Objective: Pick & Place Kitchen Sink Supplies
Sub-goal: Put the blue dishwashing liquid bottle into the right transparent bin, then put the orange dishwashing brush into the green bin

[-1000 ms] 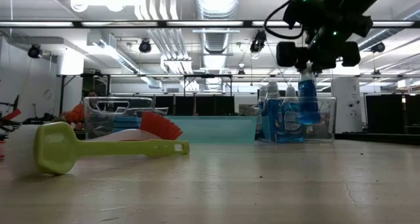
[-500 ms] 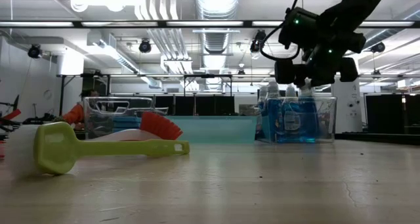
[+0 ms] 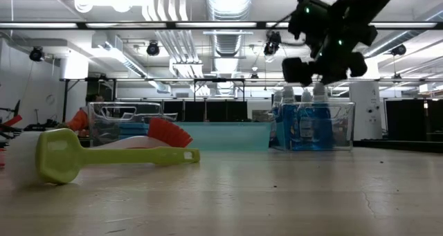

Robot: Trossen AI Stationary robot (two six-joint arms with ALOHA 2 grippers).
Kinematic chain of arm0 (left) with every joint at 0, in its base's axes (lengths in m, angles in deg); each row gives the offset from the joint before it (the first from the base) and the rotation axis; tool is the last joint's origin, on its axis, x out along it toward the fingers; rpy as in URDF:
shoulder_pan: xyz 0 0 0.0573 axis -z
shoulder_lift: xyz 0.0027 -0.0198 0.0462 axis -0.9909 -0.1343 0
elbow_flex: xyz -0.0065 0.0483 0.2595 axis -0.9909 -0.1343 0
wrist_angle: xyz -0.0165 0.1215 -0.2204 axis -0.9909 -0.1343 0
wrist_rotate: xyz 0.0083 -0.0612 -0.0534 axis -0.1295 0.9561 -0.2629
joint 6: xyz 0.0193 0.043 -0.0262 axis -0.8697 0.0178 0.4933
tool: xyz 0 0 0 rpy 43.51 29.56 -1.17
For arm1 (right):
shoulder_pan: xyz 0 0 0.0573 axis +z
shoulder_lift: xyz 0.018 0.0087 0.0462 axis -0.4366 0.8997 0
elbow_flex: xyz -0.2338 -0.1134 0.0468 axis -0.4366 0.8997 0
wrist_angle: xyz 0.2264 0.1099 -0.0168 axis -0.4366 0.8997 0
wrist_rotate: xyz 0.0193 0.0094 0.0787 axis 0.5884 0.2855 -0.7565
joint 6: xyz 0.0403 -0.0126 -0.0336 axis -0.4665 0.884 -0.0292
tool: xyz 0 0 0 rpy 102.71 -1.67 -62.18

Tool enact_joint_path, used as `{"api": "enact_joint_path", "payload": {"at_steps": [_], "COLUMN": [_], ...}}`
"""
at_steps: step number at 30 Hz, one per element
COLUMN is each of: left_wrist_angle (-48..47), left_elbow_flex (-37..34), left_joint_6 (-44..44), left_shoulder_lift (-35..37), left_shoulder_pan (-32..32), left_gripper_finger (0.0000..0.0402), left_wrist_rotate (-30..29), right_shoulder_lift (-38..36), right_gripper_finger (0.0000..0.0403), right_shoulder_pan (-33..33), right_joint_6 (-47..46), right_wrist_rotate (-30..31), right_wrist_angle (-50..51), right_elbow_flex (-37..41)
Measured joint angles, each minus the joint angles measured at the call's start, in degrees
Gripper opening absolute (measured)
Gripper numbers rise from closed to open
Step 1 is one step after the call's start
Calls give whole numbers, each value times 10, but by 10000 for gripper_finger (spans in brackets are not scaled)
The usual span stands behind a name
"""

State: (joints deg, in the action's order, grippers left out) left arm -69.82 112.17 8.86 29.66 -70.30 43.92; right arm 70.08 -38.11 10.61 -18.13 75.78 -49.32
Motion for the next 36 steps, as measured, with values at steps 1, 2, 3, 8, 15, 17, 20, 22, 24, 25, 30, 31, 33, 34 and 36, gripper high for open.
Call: {"api": "enact_joint_path", "payload": {"at_steps": [1,2,3,8,15,17,20,22,24,25,30,31,33,34,36], "left_wrist_angle": [-3,-10,-19,-92,-269,-299,-310,-305,-299,-296,-237,-208,-162,-149,-131], "left_elbow_flex": [0,0,0,0,0,-3,-29,-55,-80,-91,-143,-153,-172,-181,-189], "left_joint_6": [0,0,2,13,29,28,19,11,9,15,32,26,13,13,13], "left_shoulder_lift": [0,0,0,-3,-33,-49,-76,-96,-116,-125,-163,-170,-187,-196,-214], "left_shoulder_pan": [0,0,0,0,0,1,1,1,1,1,2,2,3,3,2], "left_gripper_finger": [267,267,267,267,267,267,267,267,267,267,267,267,267,267,266], "left_wrist_rotate": [0,0,0,3,0,-1,8,33,51,58,84,95,104,105,104], "right_shoulder_lift": [-4,-9,-15,-41,-61,-61,-60,-59,-59,-59,-59,-59,-59,-59,-59], "right_gripper_finger": [214,216,216,215,215,215,215,216,216,216,214,215,216,216,216], "right_shoulder_pan": [1,2,4,19,49,59,76,87,101,108,140,144,153,157,164], "right_joint_6": [14,32,50,139,255,280,293,299,313,324,366,367,367,365,362], "right_wrist_rotate": [-9,-20,-28,-38,-38,-39,-56,-67,-70,-70,-70,-70,-70,-70,-70], "right_wrist_angle": [0,-1,-1,2,2,3,2,4,4,4,3,3,3,3,3], "right_elbow_flex": [-8,-18,-26,-83,-179,-208,-254,-282,-305,-317,-359,-364,-372,-373,-375]}}
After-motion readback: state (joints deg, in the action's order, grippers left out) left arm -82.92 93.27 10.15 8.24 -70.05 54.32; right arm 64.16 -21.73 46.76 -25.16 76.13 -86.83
